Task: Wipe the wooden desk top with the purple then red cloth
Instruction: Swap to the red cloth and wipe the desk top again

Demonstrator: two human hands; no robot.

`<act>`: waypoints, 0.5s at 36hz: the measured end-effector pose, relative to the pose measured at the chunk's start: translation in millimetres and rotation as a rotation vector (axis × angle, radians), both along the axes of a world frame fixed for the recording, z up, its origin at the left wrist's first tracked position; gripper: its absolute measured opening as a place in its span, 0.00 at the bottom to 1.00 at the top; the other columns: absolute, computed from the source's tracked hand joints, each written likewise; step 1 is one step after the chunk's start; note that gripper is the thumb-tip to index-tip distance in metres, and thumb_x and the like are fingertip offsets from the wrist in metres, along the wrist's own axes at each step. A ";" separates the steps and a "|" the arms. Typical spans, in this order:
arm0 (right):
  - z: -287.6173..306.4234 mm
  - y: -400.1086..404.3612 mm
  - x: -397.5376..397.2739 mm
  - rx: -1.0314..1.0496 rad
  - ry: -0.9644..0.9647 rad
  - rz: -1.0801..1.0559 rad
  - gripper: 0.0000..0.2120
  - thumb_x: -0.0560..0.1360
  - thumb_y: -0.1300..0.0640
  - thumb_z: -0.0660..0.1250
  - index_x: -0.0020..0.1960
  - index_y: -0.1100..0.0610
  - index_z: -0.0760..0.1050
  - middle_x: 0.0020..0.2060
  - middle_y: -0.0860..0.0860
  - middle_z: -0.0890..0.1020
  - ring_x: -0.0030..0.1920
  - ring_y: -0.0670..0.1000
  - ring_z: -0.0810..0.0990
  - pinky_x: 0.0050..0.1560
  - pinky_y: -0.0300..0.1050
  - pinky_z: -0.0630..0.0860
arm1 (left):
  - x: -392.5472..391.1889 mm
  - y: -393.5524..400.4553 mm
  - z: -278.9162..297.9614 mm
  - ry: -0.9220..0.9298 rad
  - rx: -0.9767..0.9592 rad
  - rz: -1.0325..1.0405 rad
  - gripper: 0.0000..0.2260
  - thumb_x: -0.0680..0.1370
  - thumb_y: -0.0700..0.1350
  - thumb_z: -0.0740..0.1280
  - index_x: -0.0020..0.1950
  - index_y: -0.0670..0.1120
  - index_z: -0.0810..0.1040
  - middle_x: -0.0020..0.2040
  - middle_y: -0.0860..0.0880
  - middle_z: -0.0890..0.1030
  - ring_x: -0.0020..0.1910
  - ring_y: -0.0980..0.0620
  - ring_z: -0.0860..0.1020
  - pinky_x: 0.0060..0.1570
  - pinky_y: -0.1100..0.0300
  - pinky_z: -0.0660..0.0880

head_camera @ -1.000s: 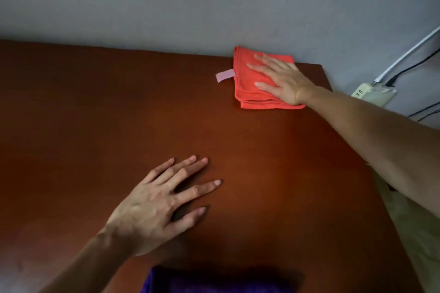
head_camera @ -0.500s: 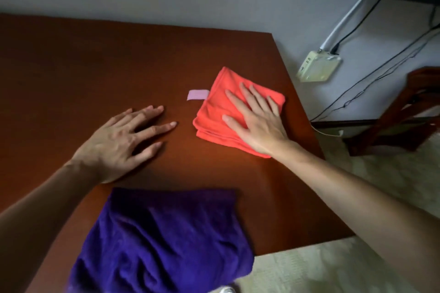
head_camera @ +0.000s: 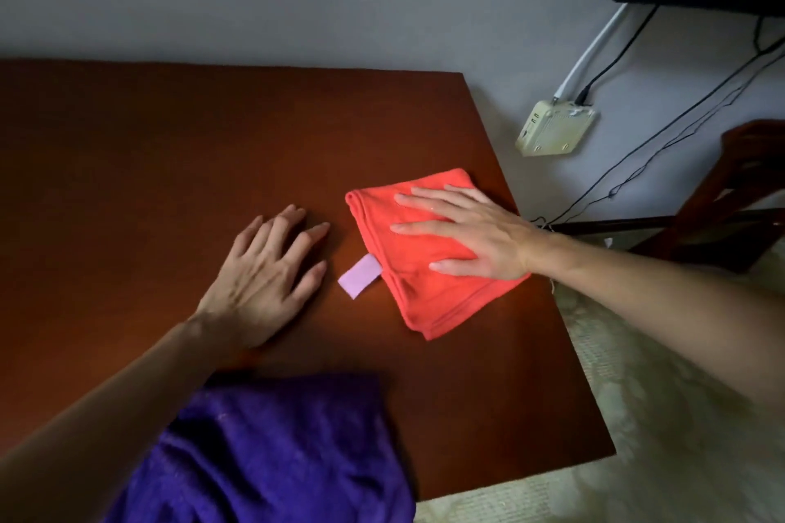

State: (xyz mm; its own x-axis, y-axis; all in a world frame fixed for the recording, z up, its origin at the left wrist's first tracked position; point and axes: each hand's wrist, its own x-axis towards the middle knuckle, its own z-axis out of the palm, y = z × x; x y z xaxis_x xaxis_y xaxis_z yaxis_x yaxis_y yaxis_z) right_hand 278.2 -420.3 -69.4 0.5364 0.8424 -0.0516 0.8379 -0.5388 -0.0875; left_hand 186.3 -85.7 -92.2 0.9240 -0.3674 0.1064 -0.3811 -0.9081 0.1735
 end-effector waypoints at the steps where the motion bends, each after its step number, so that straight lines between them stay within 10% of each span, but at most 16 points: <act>1: 0.1 -1.7 15.4 -0.011 -0.006 0.008 0.29 0.83 0.37 0.57 0.82 0.40 0.57 0.84 0.44 0.50 0.84 0.49 0.47 0.80 0.61 0.51 | 0.1 -3.4 -1.4 0.008 -0.018 0.016 0.25 0.83 0.58 0.51 0.76 0.48 0.69 0.73 0.41 0.70 0.77 0.45 0.65 0.76 0.48 0.55; 18: 6.5 9.9 215.3 0.039 0.007 -0.349 0.33 0.78 0.29 0.45 0.81 0.36 0.55 0.83 0.43 0.54 0.83 0.50 0.53 0.79 0.62 0.53 | 4.3 -5.5 2.1 0.084 -0.023 0.056 0.26 0.85 0.61 0.49 0.80 0.53 0.63 0.77 0.47 0.66 0.82 0.55 0.53 0.80 0.50 0.50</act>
